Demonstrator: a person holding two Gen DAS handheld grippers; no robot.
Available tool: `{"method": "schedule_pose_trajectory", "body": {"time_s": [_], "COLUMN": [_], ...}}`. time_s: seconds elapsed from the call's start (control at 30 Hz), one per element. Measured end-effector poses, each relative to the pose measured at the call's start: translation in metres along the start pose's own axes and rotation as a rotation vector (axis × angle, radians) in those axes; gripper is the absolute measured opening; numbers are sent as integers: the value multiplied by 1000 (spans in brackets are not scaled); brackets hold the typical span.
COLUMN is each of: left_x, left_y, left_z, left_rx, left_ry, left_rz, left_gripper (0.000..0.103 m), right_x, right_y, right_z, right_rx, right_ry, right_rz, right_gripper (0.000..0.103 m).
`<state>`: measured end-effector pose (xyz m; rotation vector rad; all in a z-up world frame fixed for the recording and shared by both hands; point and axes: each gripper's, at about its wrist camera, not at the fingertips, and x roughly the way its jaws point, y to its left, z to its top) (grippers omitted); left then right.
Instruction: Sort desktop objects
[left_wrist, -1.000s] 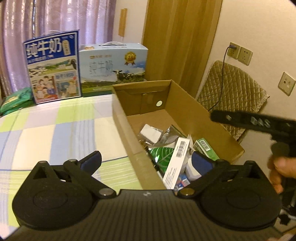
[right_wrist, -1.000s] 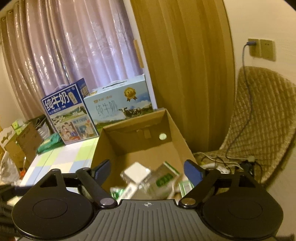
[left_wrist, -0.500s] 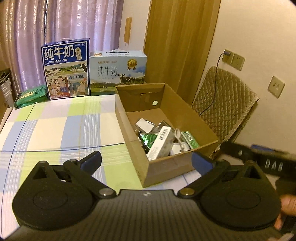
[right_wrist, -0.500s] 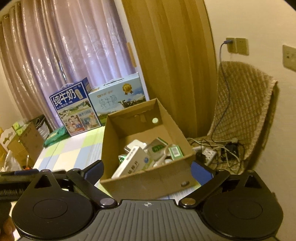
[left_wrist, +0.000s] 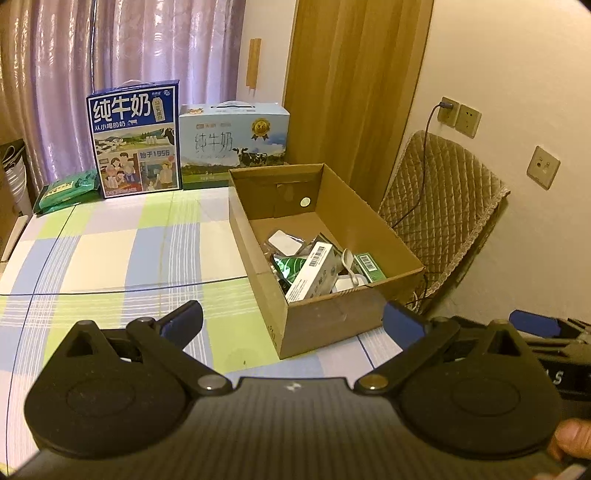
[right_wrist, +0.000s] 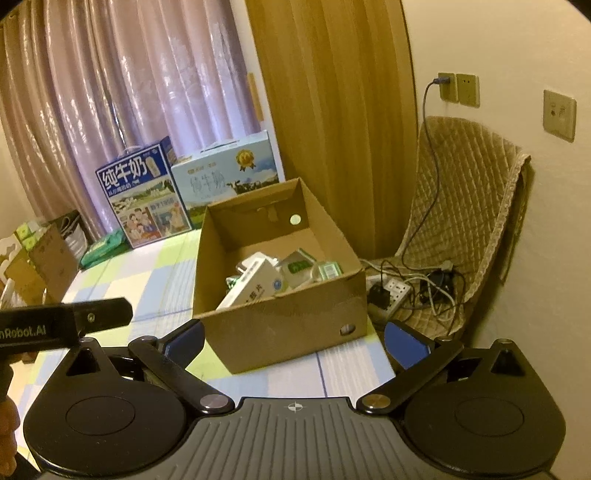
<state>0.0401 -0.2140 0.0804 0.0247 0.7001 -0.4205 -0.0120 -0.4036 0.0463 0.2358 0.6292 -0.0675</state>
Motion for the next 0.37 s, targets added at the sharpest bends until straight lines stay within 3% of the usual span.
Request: {"method": "schedule_pose_trajectory", "body": {"time_s": [0.37], "left_x": [7], "left_y": [12], "left_z": [-5], "left_rx": [-43], "left_ry": [4], "left_rz": [-4], "left_gripper": [102], "right_x": [5], "right_y": [5], "right_z": [-4], "right_rx": [-25], "right_ry": [10], "right_rz": [-12], "right_gripper": [101]}}
